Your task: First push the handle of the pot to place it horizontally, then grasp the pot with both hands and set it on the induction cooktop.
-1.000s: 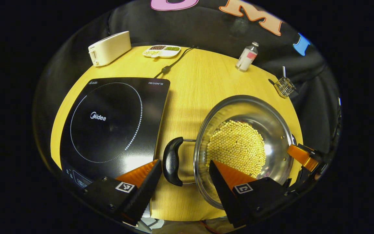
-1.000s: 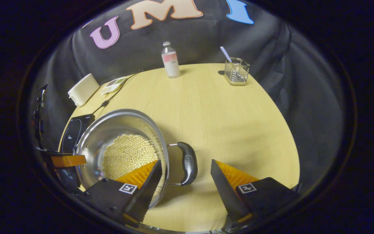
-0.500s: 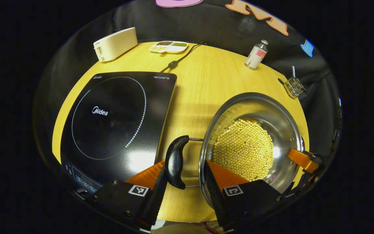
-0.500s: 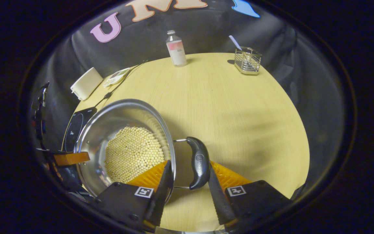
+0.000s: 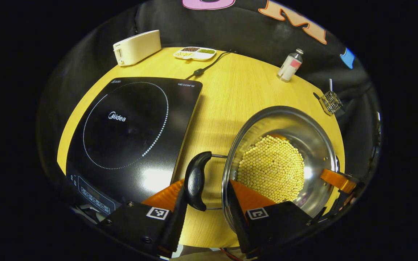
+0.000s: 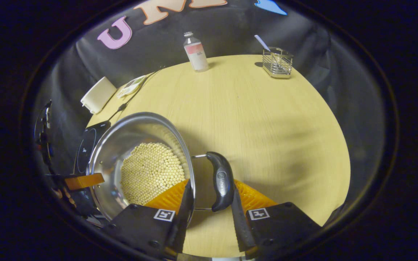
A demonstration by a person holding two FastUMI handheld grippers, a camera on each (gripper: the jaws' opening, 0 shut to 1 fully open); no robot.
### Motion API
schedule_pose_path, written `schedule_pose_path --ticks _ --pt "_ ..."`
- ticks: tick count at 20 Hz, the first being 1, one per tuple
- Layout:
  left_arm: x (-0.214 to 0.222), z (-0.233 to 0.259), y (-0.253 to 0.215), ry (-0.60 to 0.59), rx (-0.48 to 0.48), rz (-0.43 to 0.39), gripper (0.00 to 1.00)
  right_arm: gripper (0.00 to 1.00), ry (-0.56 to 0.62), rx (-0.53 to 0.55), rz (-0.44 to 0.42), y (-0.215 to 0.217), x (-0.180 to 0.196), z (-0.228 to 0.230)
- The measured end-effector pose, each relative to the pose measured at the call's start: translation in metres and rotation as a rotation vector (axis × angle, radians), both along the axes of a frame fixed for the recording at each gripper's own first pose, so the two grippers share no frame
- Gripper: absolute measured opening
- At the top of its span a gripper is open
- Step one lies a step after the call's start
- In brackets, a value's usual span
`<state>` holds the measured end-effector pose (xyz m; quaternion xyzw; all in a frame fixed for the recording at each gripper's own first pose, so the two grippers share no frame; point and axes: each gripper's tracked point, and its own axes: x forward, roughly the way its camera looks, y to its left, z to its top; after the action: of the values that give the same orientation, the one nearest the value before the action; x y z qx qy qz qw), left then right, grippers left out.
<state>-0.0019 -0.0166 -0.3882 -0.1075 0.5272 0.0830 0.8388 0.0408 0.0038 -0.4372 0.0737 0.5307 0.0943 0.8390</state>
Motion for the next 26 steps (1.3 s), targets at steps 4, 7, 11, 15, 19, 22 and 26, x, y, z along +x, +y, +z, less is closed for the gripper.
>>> schedule_pose_path --ticks 4,7,11,15,19,22,26 --pt "-0.003 0.002 -0.004 -0.021 0.011 0.000 0.62 0.48 0.007 0.007 0.000 -0.004 -0.005 -0.001" --pt "-0.005 0.006 -0.008 -0.038 0.025 -0.009 0.64 0.47 -0.004 0.016 -0.004 -0.007 -0.008 0.001" --pt "-0.005 0.009 -0.008 -0.047 0.023 -0.022 0.58 0.47 -0.015 0.014 -0.019 -0.008 -0.010 0.005" --pt "0.000 0.014 -0.003 -0.064 0.022 -0.060 0.61 0.47 -0.030 0.008 -0.048 -0.009 -0.014 0.012" --pt "0.016 0.020 0.007 -0.079 0.008 -0.132 0.61 0.47 -0.054 -0.006 -0.115 0.003 -0.016 0.027" --pt "0.031 0.031 0.023 -0.087 0.006 -0.196 0.61 0.47 -0.062 -0.012 -0.187 0.016 -0.021 0.038" --pt "0.049 0.046 0.046 -0.110 0.011 -0.289 0.61 0.47 -0.078 -0.013 -0.280 0.039 -0.032 0.054"
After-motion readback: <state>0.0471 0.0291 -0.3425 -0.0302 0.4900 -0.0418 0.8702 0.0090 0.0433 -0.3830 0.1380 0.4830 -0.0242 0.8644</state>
